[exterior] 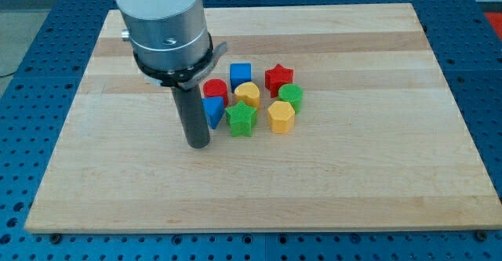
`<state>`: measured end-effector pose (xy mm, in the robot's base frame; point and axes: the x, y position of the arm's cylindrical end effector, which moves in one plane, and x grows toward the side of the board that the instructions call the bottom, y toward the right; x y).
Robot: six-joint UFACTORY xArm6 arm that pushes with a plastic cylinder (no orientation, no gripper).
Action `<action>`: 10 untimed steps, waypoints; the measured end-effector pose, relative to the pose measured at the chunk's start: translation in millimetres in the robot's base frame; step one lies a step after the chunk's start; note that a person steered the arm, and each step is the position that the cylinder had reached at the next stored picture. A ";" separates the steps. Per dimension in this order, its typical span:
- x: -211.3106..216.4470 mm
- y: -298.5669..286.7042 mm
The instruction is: Push the green star into the green circle
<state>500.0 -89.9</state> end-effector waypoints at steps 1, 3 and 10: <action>0.0 8.3; -3.1 24.6; -38.9 69.2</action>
<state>461.2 -20.7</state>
